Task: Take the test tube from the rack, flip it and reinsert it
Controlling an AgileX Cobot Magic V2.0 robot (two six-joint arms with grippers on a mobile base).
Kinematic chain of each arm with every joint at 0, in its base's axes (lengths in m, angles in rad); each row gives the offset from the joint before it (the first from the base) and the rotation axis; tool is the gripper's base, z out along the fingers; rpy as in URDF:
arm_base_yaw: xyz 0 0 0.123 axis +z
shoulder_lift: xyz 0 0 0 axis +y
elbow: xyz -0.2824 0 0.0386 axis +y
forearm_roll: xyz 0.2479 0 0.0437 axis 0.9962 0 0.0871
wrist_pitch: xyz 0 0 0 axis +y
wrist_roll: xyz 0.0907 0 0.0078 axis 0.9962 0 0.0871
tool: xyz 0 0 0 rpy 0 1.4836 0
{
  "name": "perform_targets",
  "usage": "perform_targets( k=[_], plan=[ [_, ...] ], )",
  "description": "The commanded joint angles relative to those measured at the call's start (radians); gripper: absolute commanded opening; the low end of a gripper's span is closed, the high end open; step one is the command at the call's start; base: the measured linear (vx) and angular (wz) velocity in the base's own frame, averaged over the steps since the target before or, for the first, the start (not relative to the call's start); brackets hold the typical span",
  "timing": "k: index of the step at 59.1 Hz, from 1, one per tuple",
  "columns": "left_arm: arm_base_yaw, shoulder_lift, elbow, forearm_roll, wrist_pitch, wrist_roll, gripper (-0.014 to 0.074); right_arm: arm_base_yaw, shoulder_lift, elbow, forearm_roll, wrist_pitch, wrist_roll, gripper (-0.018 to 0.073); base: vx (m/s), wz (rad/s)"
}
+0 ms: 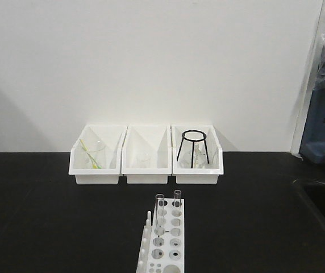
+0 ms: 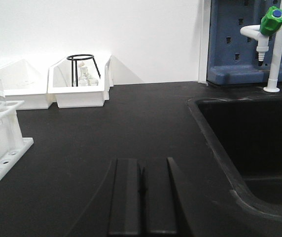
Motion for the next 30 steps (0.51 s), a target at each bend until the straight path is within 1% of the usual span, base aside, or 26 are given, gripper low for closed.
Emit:
perform_targets(
  k=[1,30],
  plan=[
    [0.0,-0.007,-0.004,-0.005,-0.082,-0.01,-0.0007,-0.007,-0.014,0.003,-0.005,-0.082,-0.006,-0.0011,0.08,-0.03],
    [0.0,-0.007,-0.004,-0.005,-0.082,-0.01,-0.0007,-0.007,-0.014,0.003,-0.005,-0.088,-0.006,-0.0011,0.01,0.0]
  ],
)
